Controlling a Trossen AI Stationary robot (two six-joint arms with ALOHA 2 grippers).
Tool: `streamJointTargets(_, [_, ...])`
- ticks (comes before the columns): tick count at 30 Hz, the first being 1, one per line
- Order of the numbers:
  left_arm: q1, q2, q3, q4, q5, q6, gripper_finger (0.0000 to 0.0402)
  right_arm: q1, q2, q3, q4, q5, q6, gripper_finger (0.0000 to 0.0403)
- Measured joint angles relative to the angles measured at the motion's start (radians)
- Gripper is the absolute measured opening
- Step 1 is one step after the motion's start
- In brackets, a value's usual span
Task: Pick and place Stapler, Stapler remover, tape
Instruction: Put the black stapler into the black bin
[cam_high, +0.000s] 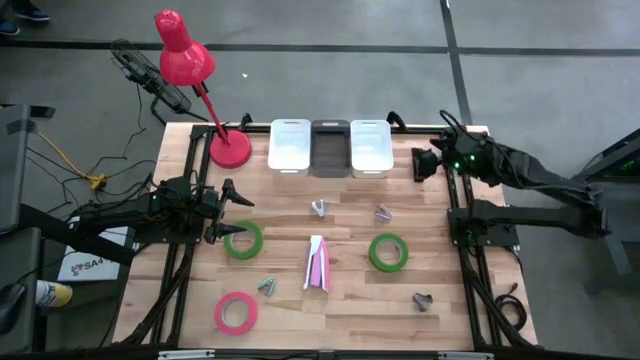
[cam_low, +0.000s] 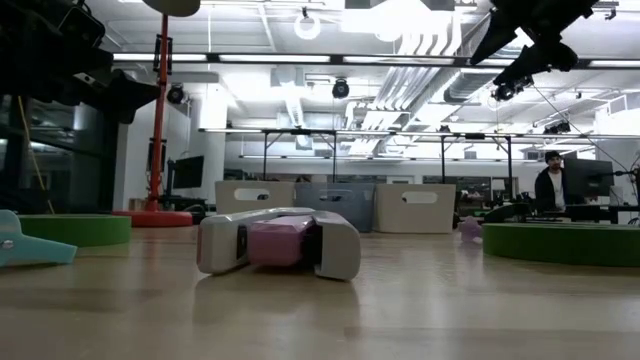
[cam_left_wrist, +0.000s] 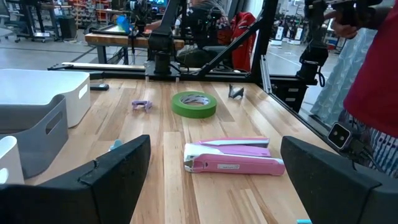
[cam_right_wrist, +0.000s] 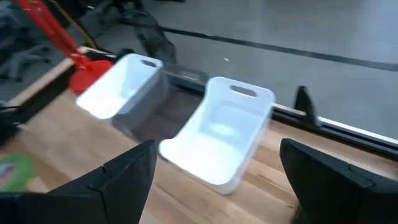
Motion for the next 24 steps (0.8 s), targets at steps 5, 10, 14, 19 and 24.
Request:
streamJointTargets(5, [0.000, 0.000, 0.000, 0.000, 0.000, 0.000, 0.0356, -0.092, 0.058, 0.066, -0.105, -0.014, 0.043, 0.0332])
streamJointTargets(10, [0.000, 0.000, 0.000, 0.000, 0.000, 0.000, 0.0356, -0.205, 0.105, 0.089, -0.176, -0.082, 0.078, 0.0332])
streamJointTargets(14, [0.000, 0.000, 0.000, 0.000, 0.000, 0.000, 0.0356, -0.284, 0.149, 0.089, -0.210, -0.163, 0.104, 0.0332])
streamJointTargets(19, [0.000, 0.000, 0.000, 0.000, 0.001, 0.000, 0.0356, -0.344, 0.211, 0.089, -0.219, -0.251, 0.099, 0.0332])
streamJointTargets(24, [0.000, 0.000, 0.000, 0.000, 0.001, 0.000, 0.0356, -0.391, 0.253, 0.089, -0.220, -0.277, 0.097, 0.0332])
